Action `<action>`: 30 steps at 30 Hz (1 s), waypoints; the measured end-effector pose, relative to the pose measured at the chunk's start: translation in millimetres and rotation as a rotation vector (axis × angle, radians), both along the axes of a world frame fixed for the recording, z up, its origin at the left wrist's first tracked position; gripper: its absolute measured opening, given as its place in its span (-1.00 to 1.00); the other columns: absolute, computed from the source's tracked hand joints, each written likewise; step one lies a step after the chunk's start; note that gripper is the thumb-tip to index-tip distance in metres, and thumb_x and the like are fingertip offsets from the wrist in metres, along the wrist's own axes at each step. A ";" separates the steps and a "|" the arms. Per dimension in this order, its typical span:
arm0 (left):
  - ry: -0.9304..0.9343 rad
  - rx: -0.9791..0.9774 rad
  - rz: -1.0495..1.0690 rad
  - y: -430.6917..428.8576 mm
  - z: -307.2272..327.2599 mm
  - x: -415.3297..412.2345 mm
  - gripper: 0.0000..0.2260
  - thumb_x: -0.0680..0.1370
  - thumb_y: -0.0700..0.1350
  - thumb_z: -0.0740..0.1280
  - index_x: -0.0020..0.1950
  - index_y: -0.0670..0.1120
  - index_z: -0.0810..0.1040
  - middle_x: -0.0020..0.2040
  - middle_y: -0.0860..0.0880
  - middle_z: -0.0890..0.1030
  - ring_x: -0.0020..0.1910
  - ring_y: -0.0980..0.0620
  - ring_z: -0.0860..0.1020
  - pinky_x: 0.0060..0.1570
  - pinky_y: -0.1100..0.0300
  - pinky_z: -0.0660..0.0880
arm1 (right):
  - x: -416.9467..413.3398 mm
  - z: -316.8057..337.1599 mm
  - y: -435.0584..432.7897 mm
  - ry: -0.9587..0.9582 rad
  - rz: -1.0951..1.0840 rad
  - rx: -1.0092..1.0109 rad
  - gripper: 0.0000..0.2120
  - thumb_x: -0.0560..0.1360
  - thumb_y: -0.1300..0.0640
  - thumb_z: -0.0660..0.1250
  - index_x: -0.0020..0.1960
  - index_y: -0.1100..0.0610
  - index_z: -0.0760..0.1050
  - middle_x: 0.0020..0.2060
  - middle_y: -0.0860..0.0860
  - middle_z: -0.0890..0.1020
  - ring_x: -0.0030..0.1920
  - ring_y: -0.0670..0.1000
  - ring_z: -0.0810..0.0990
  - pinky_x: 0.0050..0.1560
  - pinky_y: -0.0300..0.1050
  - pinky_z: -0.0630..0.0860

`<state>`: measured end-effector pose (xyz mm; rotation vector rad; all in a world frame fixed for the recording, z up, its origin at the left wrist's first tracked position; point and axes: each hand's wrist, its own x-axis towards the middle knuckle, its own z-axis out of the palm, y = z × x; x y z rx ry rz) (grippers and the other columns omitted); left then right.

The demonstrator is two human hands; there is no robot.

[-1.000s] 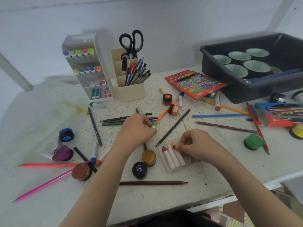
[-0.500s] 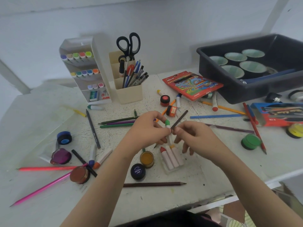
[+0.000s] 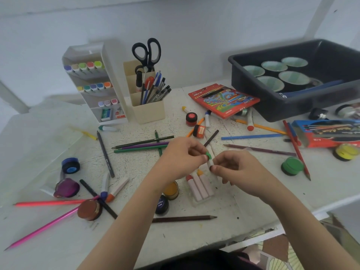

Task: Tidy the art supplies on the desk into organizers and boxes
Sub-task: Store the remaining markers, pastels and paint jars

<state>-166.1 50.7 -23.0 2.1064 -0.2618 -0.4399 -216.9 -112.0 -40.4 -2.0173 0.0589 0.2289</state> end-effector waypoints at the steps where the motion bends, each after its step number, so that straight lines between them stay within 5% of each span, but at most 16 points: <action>1: -0.016 0.024 -0.014 -0.8 -1.0 -0.6 -0.86 0.46 -0.18 0.41 -0.21 0.07 0.57 -0.30 0.07 0.62 -0.35 0.18 0.58 -0.43 0.35 0.50 | -0.9 -1.9 -0.4 -0.001 -0.005 -0.024 -0.95 0.45 0.12 0.41 -0.12 0.08 0.58 -0.32 -0.04 0.65 -0.38 -0.18 0.57 -0.37 -0.32 0.48; 9: -0.102 0.241 -0.056 -3.7 -9.3 -5.6 -0.84 0.42 -0.21 0.39 -0.14 0.06 0.54 -0.25 0.09 0.61 -0.40 0.26 0.51 -0.36 0.35 0.39 | 0.0 -13.7 2.3 -0.006 -0.007 -0.395 -0.86 0.39 -0.01 0.43 -0.26 -0.02 0.50 -0.34 -0.11 0.56 -0.36 -0.20 0.49 -0.44 -0.40 0.33; 15: -0.190 0.443 -0.105 -1.1 -12.6 -4.2 -0.90 0.46 -0.14 0.40 -0.12 0.03 0.51 -0.15 0.07 0.58 -0.17 0.12 0.55 -0.19 0.23 0.49 | 3.6 -17.8 1.5 -0.024 0.017 -0.445 -0.86 0.48 -0.04 0.33 -0.23 -0.02 0.48 -0.30 -0.10 0.55 -0.30 -0.18 0.47 -0.36 -0.30 0.29; 30: -0.231 0.566 -0.059 -7.0 -16.8 -2.9 -0.92 0.53 -0.05 0.35 -0.14 -0.03 0.52 -0.15 -0.01 0.61 -0.14 0.03 0.59 -0.06 0.10 0.55 | 5.8 -21.8 7.6 0.002 0.005 -0.543 -0.83 0.46 -0.01 0.33 -0.27 -0.01 0.45 -0.31 -0.12 0.50 -0.30 -0.16 0.46 -0.37 -0.27 0.31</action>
